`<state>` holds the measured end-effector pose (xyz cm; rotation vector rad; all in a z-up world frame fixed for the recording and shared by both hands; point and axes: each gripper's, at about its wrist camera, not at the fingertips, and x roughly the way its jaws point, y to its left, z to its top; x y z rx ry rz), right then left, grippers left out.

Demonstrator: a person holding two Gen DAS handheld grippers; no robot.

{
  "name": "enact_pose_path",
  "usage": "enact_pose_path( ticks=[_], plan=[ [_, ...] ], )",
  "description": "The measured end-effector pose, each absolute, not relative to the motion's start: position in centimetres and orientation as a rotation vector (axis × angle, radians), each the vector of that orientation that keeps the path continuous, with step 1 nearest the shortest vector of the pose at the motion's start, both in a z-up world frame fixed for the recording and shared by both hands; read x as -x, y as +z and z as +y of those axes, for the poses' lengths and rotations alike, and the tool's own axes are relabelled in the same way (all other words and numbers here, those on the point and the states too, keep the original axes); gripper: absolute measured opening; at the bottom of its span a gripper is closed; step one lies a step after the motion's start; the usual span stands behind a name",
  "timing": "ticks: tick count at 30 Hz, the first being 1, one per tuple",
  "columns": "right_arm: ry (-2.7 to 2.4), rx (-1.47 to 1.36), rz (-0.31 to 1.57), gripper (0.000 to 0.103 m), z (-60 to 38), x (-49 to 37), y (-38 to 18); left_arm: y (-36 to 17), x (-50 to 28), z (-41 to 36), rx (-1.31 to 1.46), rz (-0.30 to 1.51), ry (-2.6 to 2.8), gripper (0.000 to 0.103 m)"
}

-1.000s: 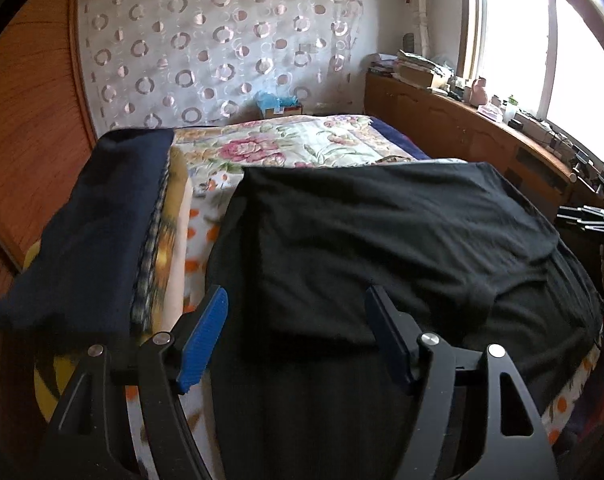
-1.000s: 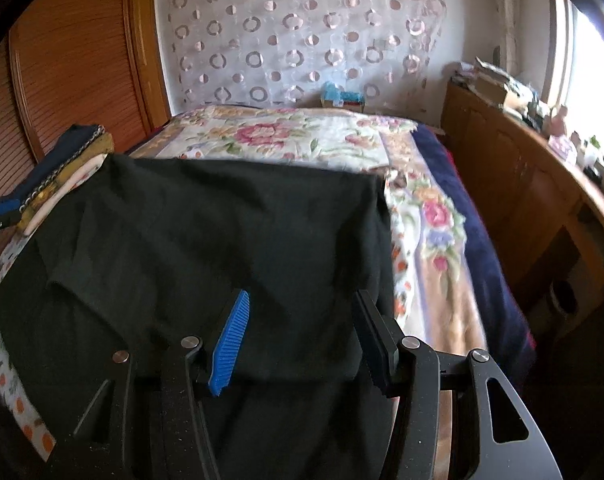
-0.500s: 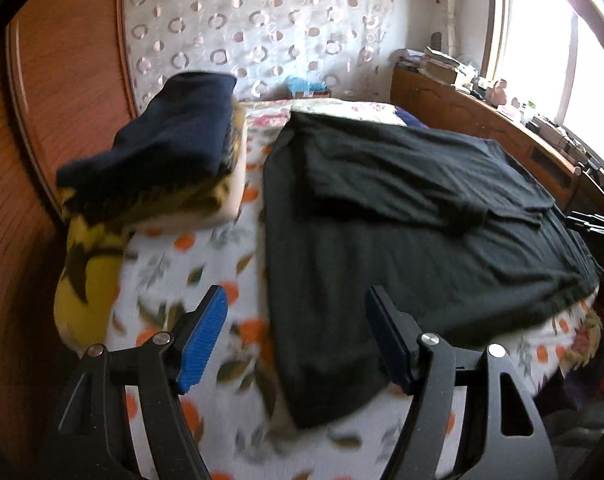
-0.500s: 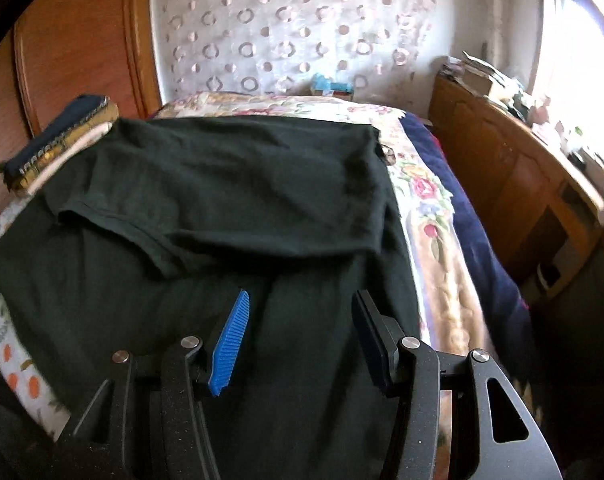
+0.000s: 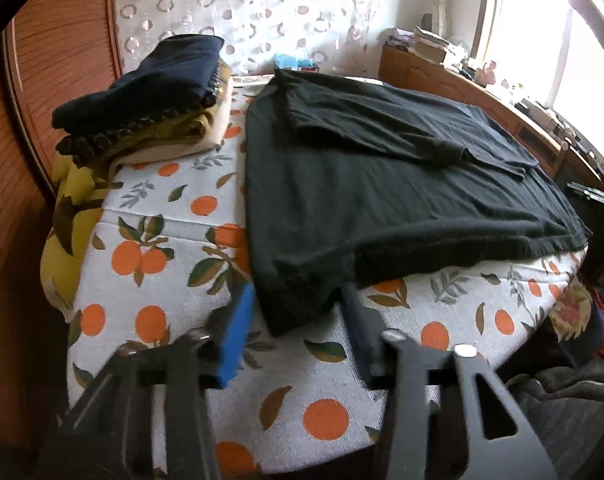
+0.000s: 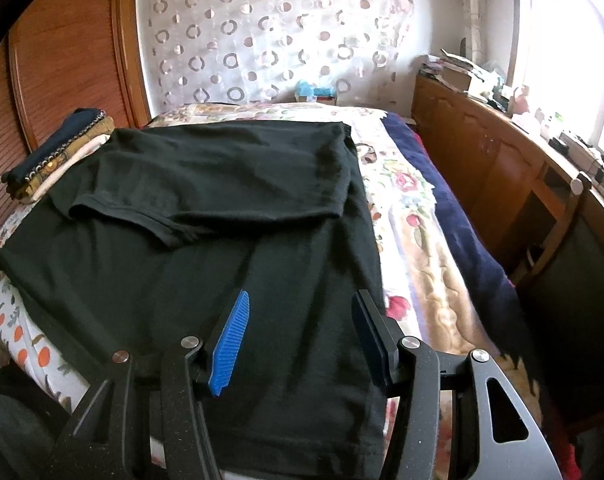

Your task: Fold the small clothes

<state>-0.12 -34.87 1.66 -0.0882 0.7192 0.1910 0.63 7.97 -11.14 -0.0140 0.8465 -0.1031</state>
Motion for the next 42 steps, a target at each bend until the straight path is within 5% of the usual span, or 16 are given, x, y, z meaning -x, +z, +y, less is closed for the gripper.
enact_pose_path(
  ticks=[2, 4, 12, 15, 19, 26, 42],
  plan=[
    [0.2, 0.086, 0.715, 0.055, -34.6, 0.1, 1.3, -11.0, -0.7, 8.1, 0.011, 0.848, -0.106, 0.015],
    [0.211, 0.086, 0.709, 0.055, -34.4, 0.1, 1.2, -10.7, -0.7, 8.3, 0.035, 0.847, -0.129, 0.008],
    [0.215, 0.08, 0.708, 0.055, -34.2, -0.1, 0.8, -7.7, 0.7, 8.4, 0.017, 0.835, -0.097, 0.008],
    [0.213, 0.082, 0.713, 0.055, -34.1, -0.4, 0.7, -7.8, 0.5, 8.8, 0.032, 0.833, -0.105, 0.012],
    [0.212, 0.078, 0.715, 0.055, -34.0, -1.0, 0.9, -7.7, -0.3, 9.1, 0.054, 0.819, -0.116, 0.045],
    [0.22, 0.084, 0.693, 0.055, -33.6, -2.6, 1.3, -6.3, -2.8, 8.3, 0.028, 0.763, -0.091, 0.075],
    [0.156, 0.055, 0.75, 0.055, -34.1, -9.2, -0.1, -5.8, -8.2, 5.7, 0.029, 0.696, -0.115, 0.077]
  ],
)
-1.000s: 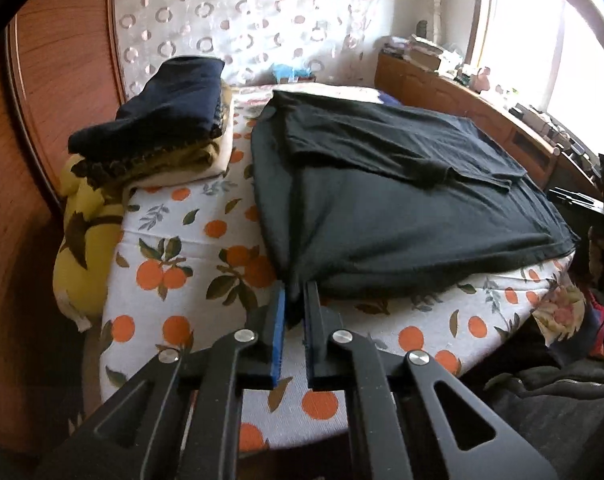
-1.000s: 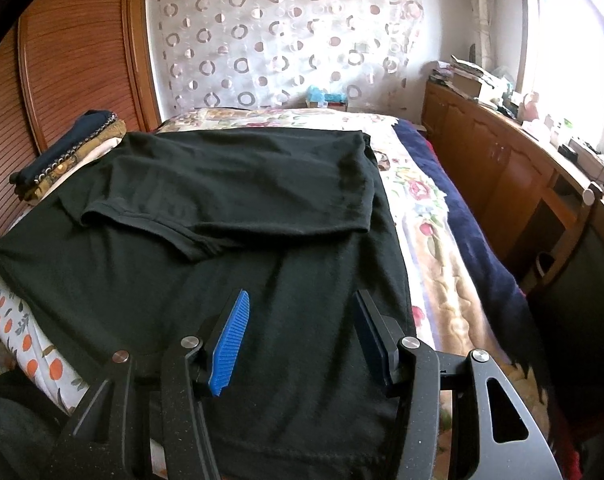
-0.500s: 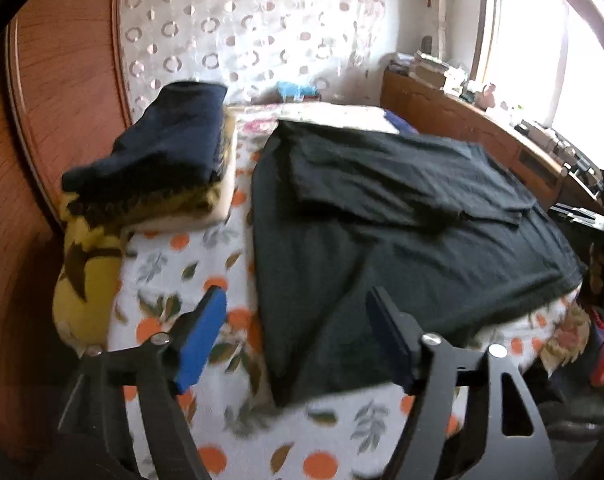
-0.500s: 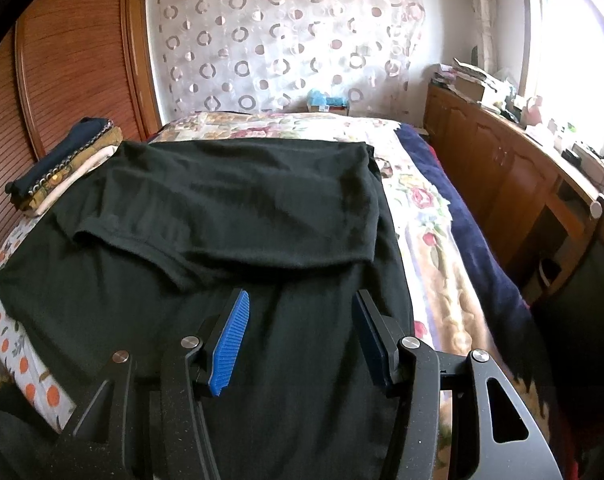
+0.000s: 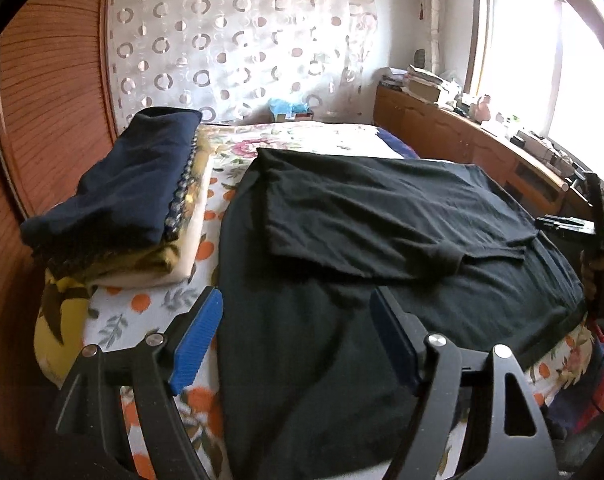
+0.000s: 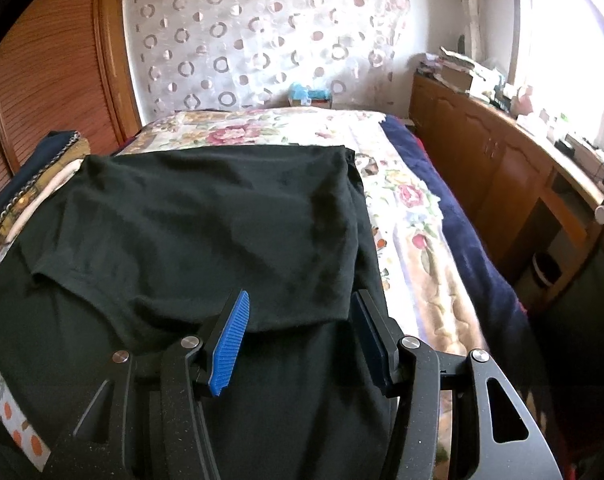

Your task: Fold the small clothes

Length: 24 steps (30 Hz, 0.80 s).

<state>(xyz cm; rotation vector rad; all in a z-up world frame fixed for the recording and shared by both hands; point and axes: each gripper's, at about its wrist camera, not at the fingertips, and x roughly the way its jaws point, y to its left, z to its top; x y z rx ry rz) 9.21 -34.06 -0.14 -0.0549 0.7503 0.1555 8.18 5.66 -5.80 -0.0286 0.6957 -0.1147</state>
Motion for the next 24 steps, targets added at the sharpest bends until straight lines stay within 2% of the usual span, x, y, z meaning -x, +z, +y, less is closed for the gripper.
enact_pose_path(
  ticks=[9, 24],
  plan=[
    [0.099, 0.096, 0.829, 0.055, -33.2, -11.0, -1.9, -6.9, -13.4, 5.7, 0.014, 0.76, -0.105, 0.077],
    [0.092, 0.095, 0.822, 0.055, -33.3, -11.0, -2.0, -10.0, -19.0, 4.5, -0.029, 0.896, -0.107, 0.076]
  ],
)
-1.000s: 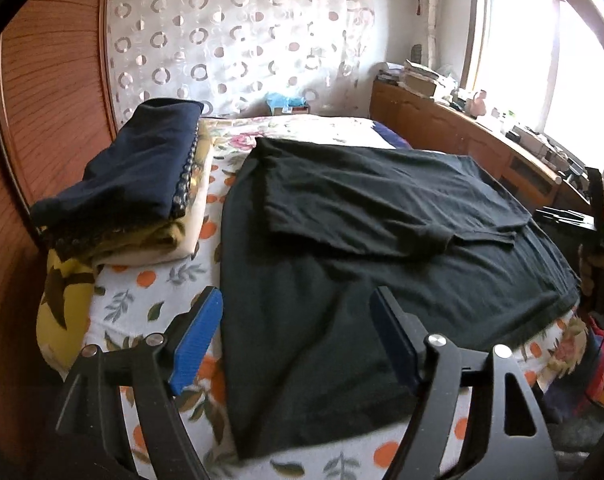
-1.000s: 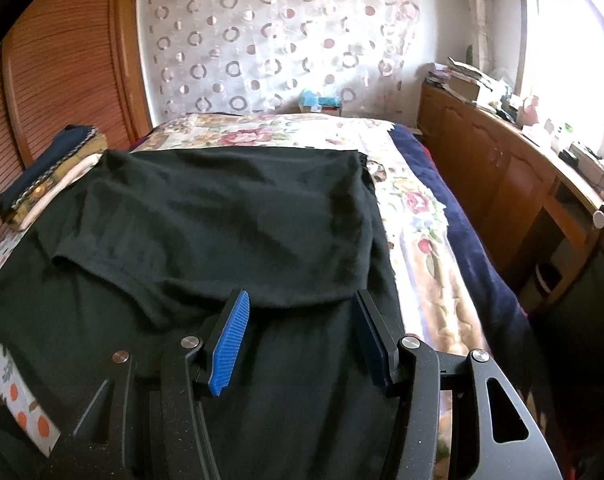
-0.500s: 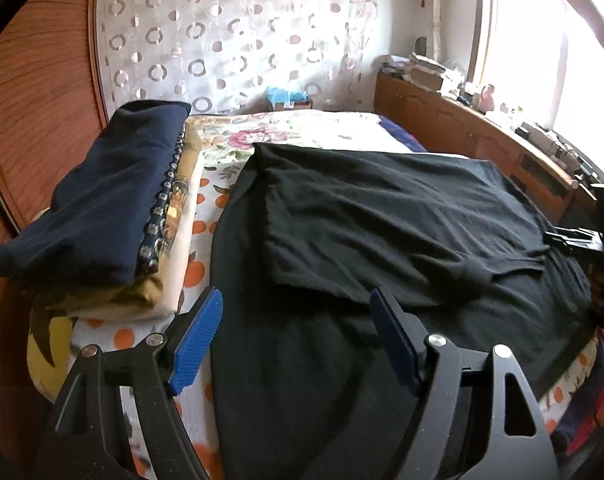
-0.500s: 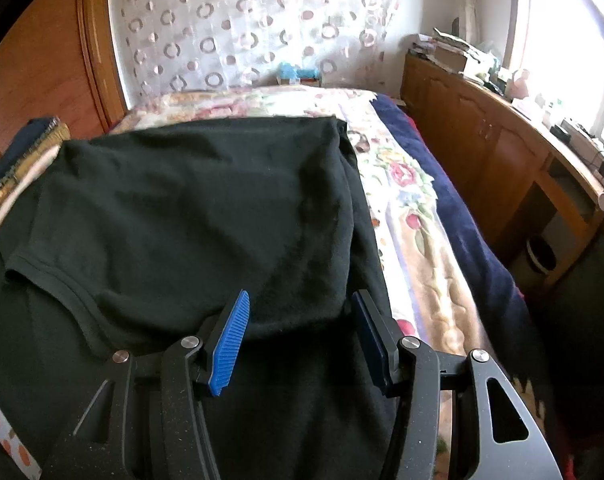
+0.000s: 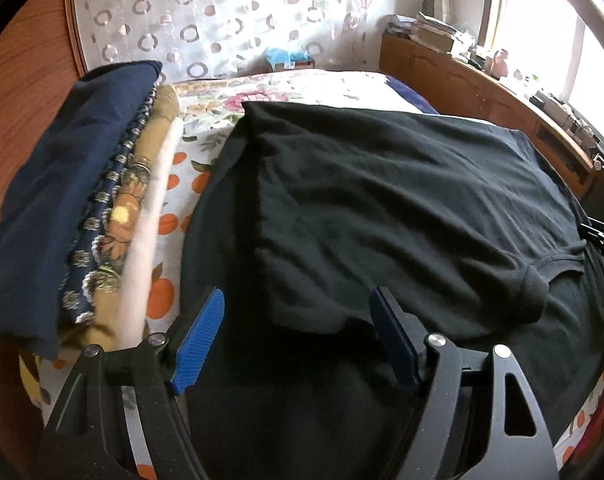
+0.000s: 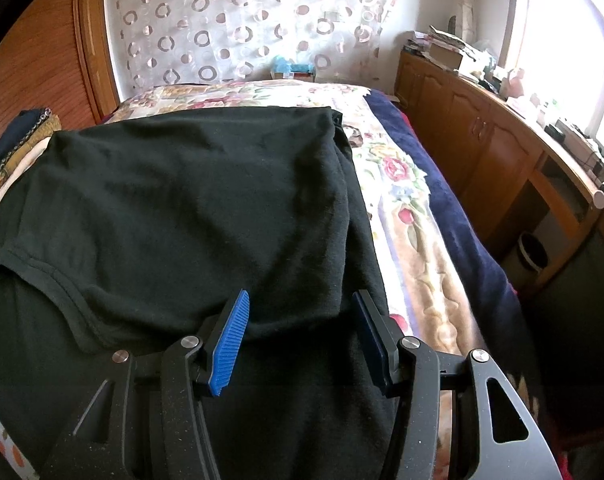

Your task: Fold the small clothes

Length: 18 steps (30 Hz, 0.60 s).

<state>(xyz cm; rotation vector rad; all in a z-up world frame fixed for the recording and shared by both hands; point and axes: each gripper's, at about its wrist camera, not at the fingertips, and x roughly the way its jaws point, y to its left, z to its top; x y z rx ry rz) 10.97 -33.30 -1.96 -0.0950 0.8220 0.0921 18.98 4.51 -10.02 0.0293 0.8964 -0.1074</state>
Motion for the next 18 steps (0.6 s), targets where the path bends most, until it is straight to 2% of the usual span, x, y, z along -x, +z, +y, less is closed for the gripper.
enact_pose_path(
  ticks=[2, 14, 16, 18],
  plan=[
    [0.094, 0.09, 0.821, 0.055, -33.5, -11.0, -2.0, -10.4, -19.0, 4.3, -0.035, 0.906, -0.109, 0.07],
    [0.126, -0.019, 0.821, 0.055, -35.4, -11.1, -2.1, -10.9, -19.0, 4.2, -0.037, 0.907, -0.104, 0.07],
    [0.129, 0.006, 0.832, 0.044, -35.0, -11.3, -2.3, -10.9, -19.2, 4.1, -0.036, 0.908, -0.104, 0.07],
    [0.133, 0.038, 0.829, 0.019, -34.5, -11.5, -2.1, -10.8, -19.3, 4.1, -0.035, 0.905, -0.102, 0.062]
  ],
)
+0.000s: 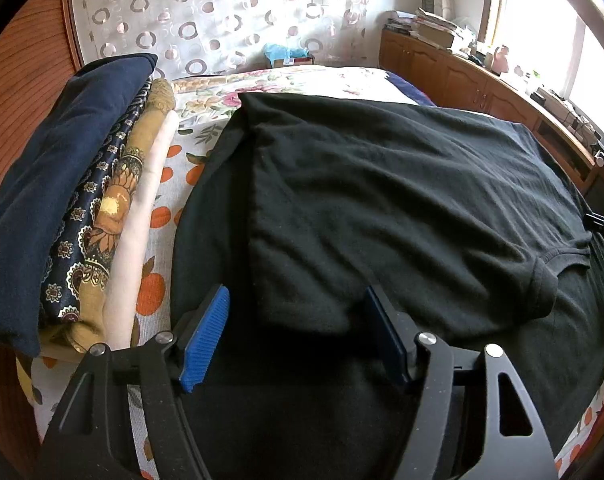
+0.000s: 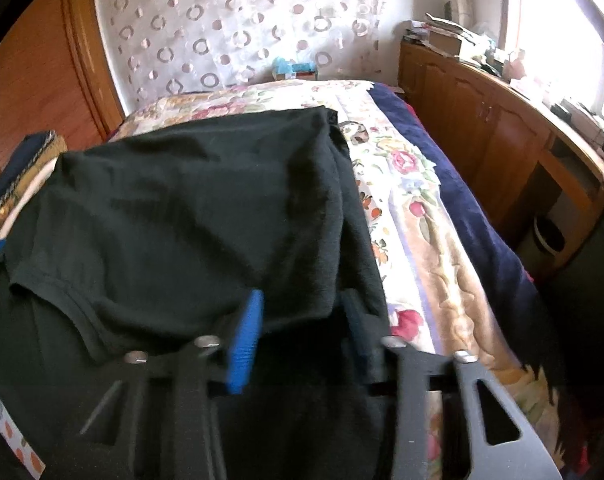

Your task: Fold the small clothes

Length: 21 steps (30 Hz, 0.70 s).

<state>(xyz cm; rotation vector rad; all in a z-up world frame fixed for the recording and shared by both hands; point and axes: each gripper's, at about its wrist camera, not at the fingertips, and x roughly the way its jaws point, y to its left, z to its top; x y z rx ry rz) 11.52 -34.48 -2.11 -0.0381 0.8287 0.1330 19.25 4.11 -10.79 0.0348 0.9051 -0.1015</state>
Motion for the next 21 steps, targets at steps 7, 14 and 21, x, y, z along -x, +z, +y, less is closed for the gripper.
enact_pose_path(
  ticks=[7, 14, 21],
  plan=[
    [0.155, 0.141, 0.762, 0.004, -33.3, -11.2, -0.7, -10.1, -19.1, 4.2, -0.021, 0.892, -0.142, 0.01],
    [0.17, 0.081, 0.613, 0.004, -34.3, -8.1, 2.9, -6.4, -16.7, 4.9, 0.025, 0.768, -0.162, 0.009],
    [0.212, 0.081, 0.556, 0.003, -34.7, -3.7, 4.4, -3.9, -13.5, 5.9, 0.071, 0.707, -0.212, 0.008]
  ],
)
